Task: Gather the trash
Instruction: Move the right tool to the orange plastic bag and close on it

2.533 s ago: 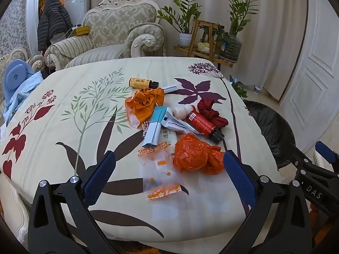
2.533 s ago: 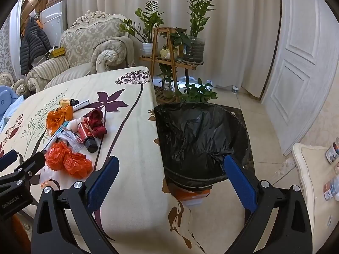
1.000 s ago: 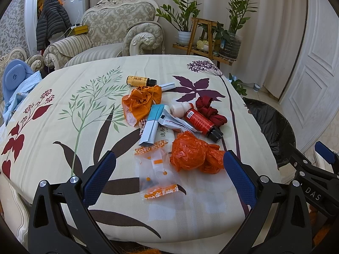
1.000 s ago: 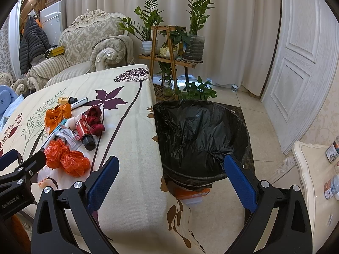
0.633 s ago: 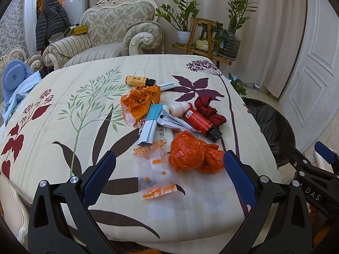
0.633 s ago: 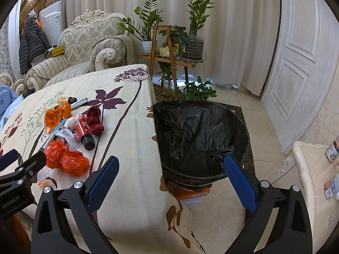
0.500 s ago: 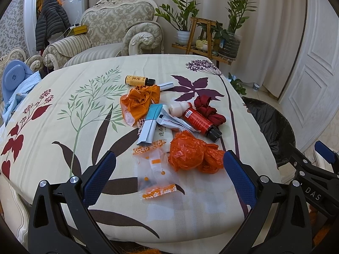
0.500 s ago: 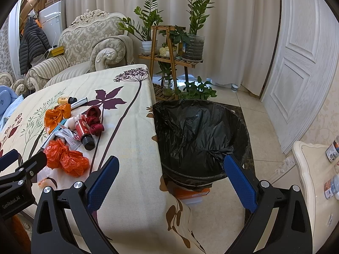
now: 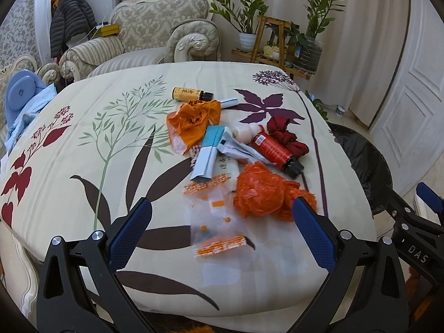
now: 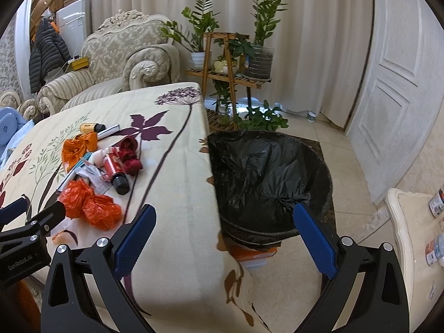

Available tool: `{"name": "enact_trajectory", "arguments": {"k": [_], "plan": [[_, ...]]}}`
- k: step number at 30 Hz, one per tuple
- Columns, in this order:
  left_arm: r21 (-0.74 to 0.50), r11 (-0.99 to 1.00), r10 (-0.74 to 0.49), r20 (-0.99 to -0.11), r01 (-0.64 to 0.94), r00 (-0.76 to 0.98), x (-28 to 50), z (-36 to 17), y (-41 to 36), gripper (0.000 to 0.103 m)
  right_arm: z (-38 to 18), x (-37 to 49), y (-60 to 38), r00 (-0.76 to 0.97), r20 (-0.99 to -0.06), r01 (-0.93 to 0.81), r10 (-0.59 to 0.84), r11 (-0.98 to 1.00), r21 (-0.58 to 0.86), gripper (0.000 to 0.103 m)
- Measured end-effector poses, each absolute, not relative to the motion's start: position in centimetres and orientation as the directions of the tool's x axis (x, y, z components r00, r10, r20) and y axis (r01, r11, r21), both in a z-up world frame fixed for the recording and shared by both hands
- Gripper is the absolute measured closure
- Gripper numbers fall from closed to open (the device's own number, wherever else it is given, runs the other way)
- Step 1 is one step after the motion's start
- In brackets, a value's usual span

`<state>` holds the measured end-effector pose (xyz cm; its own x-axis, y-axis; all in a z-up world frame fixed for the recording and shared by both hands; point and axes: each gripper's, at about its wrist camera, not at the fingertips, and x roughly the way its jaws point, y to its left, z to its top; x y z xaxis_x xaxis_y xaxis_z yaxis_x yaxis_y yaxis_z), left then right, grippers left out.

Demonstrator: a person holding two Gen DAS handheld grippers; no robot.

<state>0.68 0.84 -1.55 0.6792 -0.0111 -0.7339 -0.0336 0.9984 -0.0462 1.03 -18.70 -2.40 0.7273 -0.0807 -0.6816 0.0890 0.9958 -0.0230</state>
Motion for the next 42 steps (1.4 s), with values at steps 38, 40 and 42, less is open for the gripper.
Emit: {"name": "enact_trajectory", "arguments": {"k": [38, 40, 42], "plan": [[-0.053, 0.984, 0.068, -0.769, -0.169, 0.635, -0.6, -2.7, 9.1, 0.04, -3.4, 2.9, -6.4, 0.648, -0.732, -0.306, 0.211, 0.952, 0.004, 0.034], [-0.049, 0.984, 0.075, -0.765, -0.173, 0.64, -0.6, -2.6, 9.0, 0.04, -3.3, 3.0, -6.5, 0.652, -0.728, -0.303, 0.211, 0.953, 0.005, 0.031], [-0.048, 0.983, 0.079, -0.76, -0.178, 0.645, -0.6, -2.6, 9.0, 0.039, -3.2, 3.0, -6.7, 0.654, -0.726, -0.299, 0.212, 0.954, 0.01, 0.03]]}}
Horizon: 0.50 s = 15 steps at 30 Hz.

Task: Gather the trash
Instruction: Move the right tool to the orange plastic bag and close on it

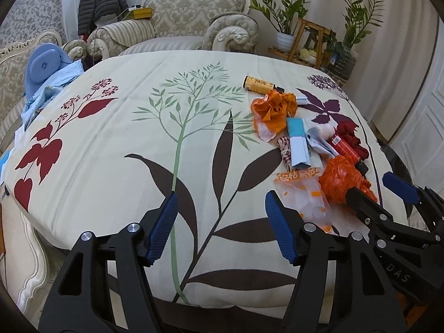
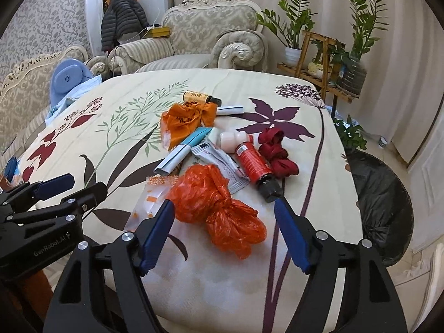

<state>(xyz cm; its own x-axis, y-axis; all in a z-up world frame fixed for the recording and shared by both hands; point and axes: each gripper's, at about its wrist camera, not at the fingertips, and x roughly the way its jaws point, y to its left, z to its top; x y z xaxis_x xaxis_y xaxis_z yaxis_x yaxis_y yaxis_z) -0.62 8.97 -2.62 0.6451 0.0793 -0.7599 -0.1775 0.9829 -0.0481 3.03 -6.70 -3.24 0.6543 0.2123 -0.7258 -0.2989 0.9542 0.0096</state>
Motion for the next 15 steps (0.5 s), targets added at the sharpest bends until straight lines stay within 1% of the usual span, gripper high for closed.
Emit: {"name": "enact_trajectory", "arguments": {"k": [1, 3, 11, 12, 13, 14, 15], "plan": [[-0.043, 0.983, 0.085, -0.759, -0.18, 0.645, -0.6, -2.6, 8.9, 0.038, -3.1, 3.0, -6.9, 0.657, -0.723, -0.297, 0.215, 0.955, 0.013, 0.029], [-0.042, 0.981, 0.094, -0.756, -0.191, 0.648, -0.5, -2.6, 9.0, 0.027, -2.9, 3.1, -7.0, 0.662, -0.718, -0.293, 0.216, 0.956, 0.017, 0.027], [-0.046, 0.978, 0.1, -0.757, -0.205, 0.646, -0.2, -2.7, 9.4, 0.02, -3.6, 3.9, -6.6, 0.651, -0.732, -0.293, 0.201, 0.956, 0.002, 0.027], [-0.049, 0.977, 0.098, -0.758, -0.207, 0.645, -0.1, -2.8, 9.5, 0.02, -3.8, 4.0, -6.5, 0.651, -0.732, -0.292, 0.198, 0.956, -0.001, 0.028], [-0.051, 0.977, 0.097, -0.759, -0.207, 0.644, -0.1, -2.8, 9.5, 0.019, -3.9, 4.1, -6.4, 0.651, -0.733, -0.293, 0.199, 0.956, 0.0, 0.036], [-0.053, 0.976, 0.096, -0.761, -0.21, 0.642, -0.1, -2.8, 9.6, 0.019, -3.9, 4.2, -6.3, 0.644, -0.735, -0.303, 0.212, 0.953, 0.01, 0.041], [-0.054, 0.976, 0.096, -0.762, -0.211, 0.641, -0.1, -2.9, 9.6, 0.018, -4.0, 4.3, -6.2, 0.637, -0.738, -0.312, 0.224, 0.95, 0.02, 0.051]]}}
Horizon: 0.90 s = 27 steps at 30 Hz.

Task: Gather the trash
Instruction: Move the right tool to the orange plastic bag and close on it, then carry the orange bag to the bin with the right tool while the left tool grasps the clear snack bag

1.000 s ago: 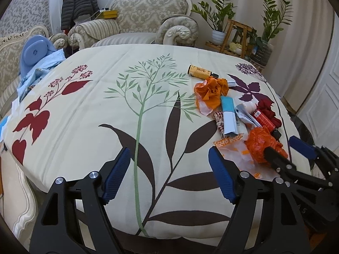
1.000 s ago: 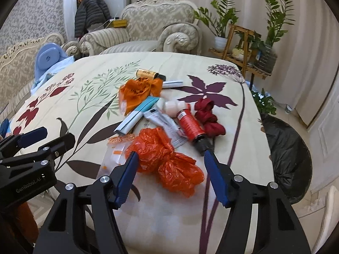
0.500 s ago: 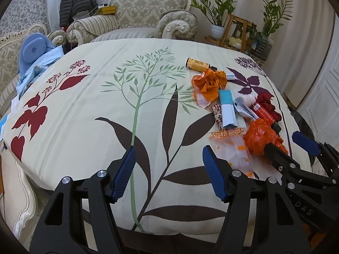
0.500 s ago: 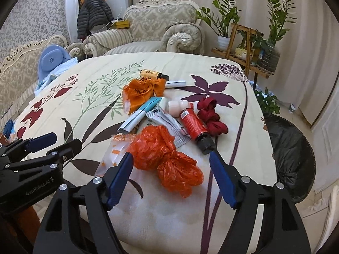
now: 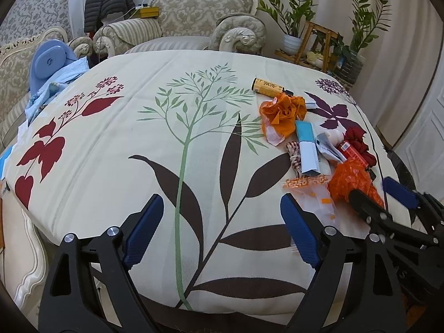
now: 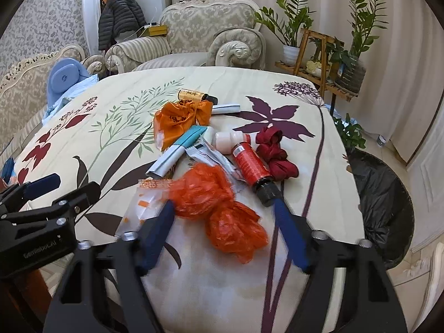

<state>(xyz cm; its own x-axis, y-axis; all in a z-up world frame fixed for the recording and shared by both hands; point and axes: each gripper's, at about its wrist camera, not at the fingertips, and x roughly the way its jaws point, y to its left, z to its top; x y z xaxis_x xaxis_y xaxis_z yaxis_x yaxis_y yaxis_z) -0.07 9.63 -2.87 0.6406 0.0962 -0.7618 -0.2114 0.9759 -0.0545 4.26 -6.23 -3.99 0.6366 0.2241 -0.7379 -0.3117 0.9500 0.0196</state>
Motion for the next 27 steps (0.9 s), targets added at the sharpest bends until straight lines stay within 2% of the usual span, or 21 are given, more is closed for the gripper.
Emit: {"name": "enact_trajectory", "arguments": {"k": [8, 17, 19, 20, 21, 27], "plan": [[-0.065, 0.977, 0.082, -0.764, -0.203, 0.64, -0.1, -2.8, 8.9, 0.016, -3.9, 3.9, -6.5, 0.629, -0.735, -0.33, 0.254, 0.943, 0.044, 0.072], [-0.057, 0.982, 0.074, -0.764, -0.181, 0.641, -0.1, -2.7, 7.5, 0.015, -3.3, 3.0, -8.8, 0.587, -0.765, -0.311, 0.265, 0.946, 0.089, 0.071], [-0.057, 0.98, 0.078, -0.766, -0.188, 0.638, 0.0, -2.7, 7.7, 0.015, -3.5, 2.9, -8.9, 0.59, -0.765, -0.31, 0.258, 0.947, 0.081, 0.062], [-0.057, 0.98, 0.08, -0.766, -0.191, 0.637, 0.0, -2.8, 7.7, 0.015, -3.5, 2.9, -8.9, 0.606, -0.757, -0.308, 0.246, 0.949, 0.062, 0.046], [-0.057, 0.979, 0.082, -0.766, -0.194, 0.637, 0.0, -2.8, 7.8, 0.015, -3.6, 2.9, -8.8, 0.616, -0.749, -0.31, 0.243, 0.949, 0.052, 0.035], [-0.06, 0.979, 0.078, -0.767, -0.193, 0.637, 0.0, -2.8, 8.0, 0.015, -4.7, 4.0, -8.4, 0.609, -0.757, -0.31, 0.235, 0.95, 0.046, 0.032]]}}
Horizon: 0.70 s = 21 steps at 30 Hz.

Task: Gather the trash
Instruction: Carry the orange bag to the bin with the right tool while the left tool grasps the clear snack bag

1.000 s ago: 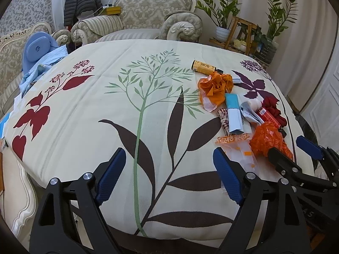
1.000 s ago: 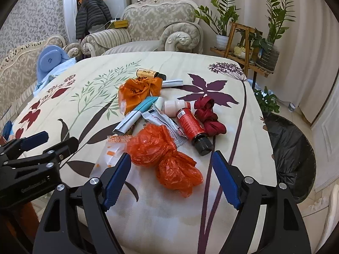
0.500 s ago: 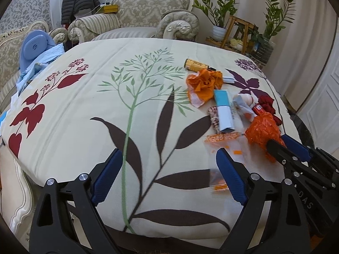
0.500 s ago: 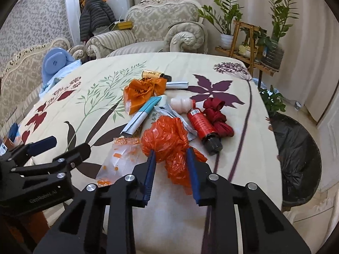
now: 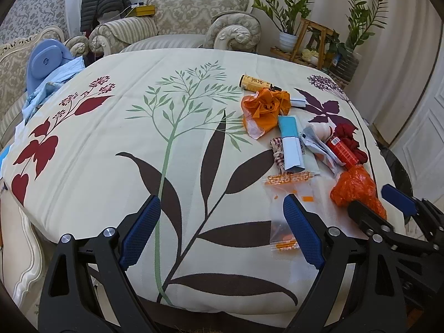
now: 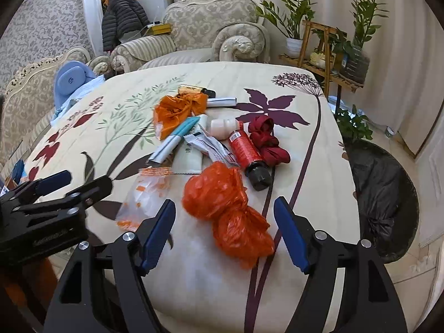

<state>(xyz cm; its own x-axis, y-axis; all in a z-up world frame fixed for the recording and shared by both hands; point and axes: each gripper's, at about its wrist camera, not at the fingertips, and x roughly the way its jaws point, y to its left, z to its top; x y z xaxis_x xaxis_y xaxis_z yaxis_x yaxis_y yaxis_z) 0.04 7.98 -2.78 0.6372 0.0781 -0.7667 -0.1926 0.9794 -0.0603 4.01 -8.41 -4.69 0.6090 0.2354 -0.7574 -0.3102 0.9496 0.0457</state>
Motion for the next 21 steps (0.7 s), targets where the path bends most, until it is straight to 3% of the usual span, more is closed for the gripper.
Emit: {"name": "enact_trajectory", "arguments": {"k": [2, 4, 5, 17, 19, 20, 21], "plan": [[-0.063, 0.98, 0.073, -0.768, -0.188, 0.636, 0.1, -2.9, 7.8, 0.015, -5.1, 4.2, -8.3, 0.608, -0.764, -0.308, 0.217, 0.951, 0.025, 0.034], [-0.07, 0.981, 0.063, -0.769, -0.181, 0.636, 0.1, -2.9, 7.6, 0.015, -5.7, 4.2, -8.3, 0.598, -0.776, -0.301, 0.201, 0.953, 0.014, 0.062], [-0.071, 0.981, 0.061, -0.769, -0.179, 0.637, 0.1, -2.9, 7.5, 0.015, -5.8, 4.2, -8.4, 0.592, -0.779, -0.303, 0.206, 0.953, 0.022, 0.067], [-0.095, 0.99, -0.008, -0.769, -0.101, 0.639, 1.6, -3.9, 4.1, 0.013, -3.9, 2.4, -12.9, 0.659, -0.733, -0.202, 0.167, 0.979, 0.041, 0.068], [-0.084, 0.992, -0.006, -0.783, -0.095, 0.623, 2.1, -4.7, 3.5, 0.019, -4.0, 2.4, -13.6, 0.66, -0.734, -0.186, 0.161, 0.981, 0.048, 0.068], [-0.082, 0.992, -0.008, -0.79, -0.092, 0.613, 2.3, -5.1, 3.4, 0.03, -4.1, 2.4, -13.8, 0.66, -0.734, -0.182, 0.16, 0.982, 0.05, 0.068], [-0.073, 0.993, -0.002, -0.795, -0.091, 0.607, 2.5, -5.5, 3.2, 0.035, -4.2, 2.4, -14.1, 0.66, -0.734, -0.176, 0.158, 0.983, 0.054, 0.068]]}}
